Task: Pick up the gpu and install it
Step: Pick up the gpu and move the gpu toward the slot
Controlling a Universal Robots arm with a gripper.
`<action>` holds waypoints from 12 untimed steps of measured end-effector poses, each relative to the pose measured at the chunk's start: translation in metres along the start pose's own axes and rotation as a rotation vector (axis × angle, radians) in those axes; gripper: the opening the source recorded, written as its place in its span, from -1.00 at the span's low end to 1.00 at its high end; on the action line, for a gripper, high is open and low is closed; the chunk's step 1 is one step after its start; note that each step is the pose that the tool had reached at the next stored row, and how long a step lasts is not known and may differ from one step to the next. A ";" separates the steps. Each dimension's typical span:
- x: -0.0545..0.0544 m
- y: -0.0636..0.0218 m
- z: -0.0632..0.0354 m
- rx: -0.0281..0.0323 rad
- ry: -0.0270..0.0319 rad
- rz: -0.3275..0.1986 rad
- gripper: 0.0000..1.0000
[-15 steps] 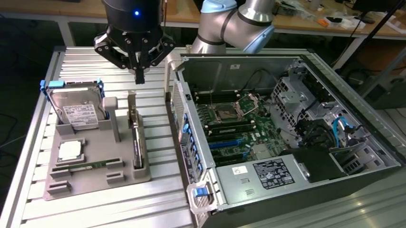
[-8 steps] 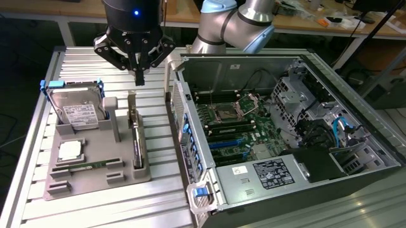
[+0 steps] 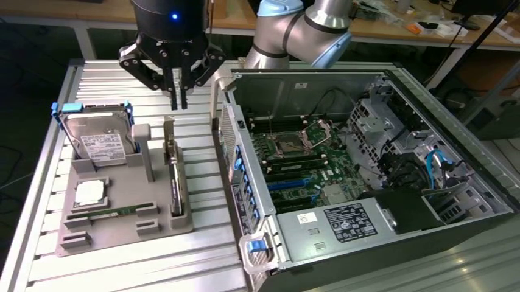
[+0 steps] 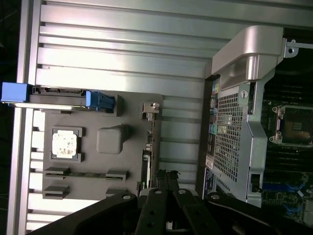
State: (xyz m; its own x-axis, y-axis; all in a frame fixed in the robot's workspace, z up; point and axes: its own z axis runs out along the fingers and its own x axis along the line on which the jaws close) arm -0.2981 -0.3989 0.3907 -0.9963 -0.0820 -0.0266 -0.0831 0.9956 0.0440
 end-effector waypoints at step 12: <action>0.000 0.0000 0.0000 0.0000 -0.0001 0.000 -0.14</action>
State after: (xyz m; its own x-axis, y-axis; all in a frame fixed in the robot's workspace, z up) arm -0.2981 -0.3989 0.3907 -0.9963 -0.0820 -0.0267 -0.0831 0.9956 0.0440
